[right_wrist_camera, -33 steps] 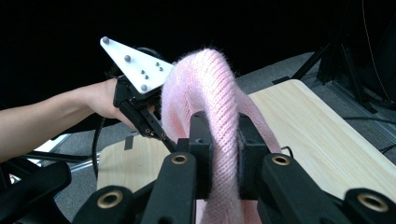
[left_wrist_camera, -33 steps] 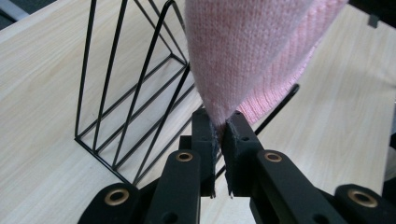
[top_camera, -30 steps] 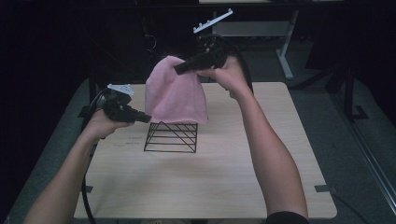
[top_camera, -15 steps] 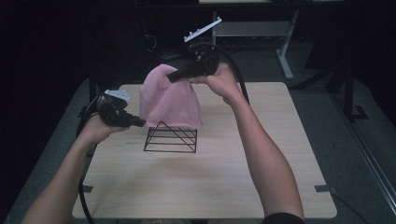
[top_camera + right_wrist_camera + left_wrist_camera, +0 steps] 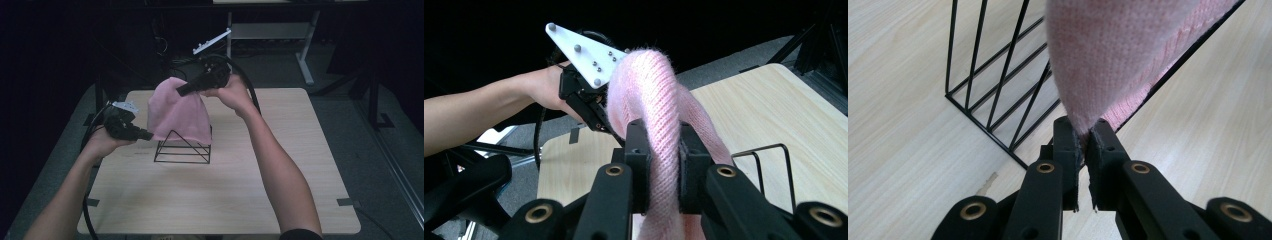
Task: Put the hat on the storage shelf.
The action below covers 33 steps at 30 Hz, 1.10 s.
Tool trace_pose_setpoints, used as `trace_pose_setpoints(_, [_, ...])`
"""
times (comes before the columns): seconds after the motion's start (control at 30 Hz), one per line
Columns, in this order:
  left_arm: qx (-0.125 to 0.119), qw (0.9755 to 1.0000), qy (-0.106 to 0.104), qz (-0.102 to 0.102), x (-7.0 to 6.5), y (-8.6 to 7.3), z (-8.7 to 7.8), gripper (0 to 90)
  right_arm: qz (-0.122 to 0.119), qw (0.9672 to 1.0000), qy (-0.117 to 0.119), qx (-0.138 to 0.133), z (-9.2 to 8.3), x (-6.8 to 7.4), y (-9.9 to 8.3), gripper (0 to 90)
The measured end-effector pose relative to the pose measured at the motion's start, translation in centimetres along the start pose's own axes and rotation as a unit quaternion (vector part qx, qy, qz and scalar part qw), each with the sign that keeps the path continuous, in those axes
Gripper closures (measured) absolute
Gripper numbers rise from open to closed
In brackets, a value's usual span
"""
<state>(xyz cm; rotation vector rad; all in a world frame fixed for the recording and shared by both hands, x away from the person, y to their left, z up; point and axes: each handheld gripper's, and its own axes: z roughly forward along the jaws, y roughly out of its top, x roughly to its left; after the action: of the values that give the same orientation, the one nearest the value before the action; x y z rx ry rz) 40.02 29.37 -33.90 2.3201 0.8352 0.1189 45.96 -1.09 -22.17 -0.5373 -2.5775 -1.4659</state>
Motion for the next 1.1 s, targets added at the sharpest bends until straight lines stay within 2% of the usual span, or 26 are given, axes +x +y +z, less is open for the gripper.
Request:
trace_pose_setpoints(0.2, [0.008,1.0,0.0,-0.005,0.1,-0.8,0.8,84.0,-0.003,1.0,0.0,0.007,0.7,-0.2,-0.9,78.0])
trace_pose_setpoints(0.3, [0.015,0.9999,0.001,0.0,0.1,-1.2,1.2,84.0,-0.002,1.0,-0.001,0.009,1.1,-0.3,-1.5,77.9])
trace_pose_setpoints(0.47, [0.019,0.9998,0.003,-0.004,0.1,-1.8,1.8,84.0,0.001,0.9999,0.004,0.014,1.6,-0.6,-2.1,77.3])
trace_pose_setpoints(0.5, [0.023,0.9997,0.004,0.001,0.1,-1.8,2.0,84.0,-0.002,0.9999,0.001,0.016,1.7,-0.6,-2.2,77.3])
trace_pose_setpoints(0.57, [0.03,0.9995,0.005,-0.001,0.2,-2.3,2.3,84.0,-0.001,0.9997,0.006,0.023,2.2,-0.6,-2.6,77.3])
trace_pose_setpoints(0.7, [0.029,0.9995,0.005,-0.008,0.3,-2.8,2.7,83.9,0.0,0.9996,0.011,0.027,2.7,-0.7,-3.1,77.3])
trace_pose_setpoints(1.03, [0.041,0.9991,0.008,-0.004,0.2,-4.1,3.9,83.9,0.007,0.9988,0.02,0.045,4.5,-0.8,-4.3,75.9])
trace_pose_setpoints(1.1, [0.041,0.999,0.011,-0.011,0.4,-4.6,4.2,83.9,0.009,0.9981,0.023,0.056,4.8,-0.8,-4.8,75.2])
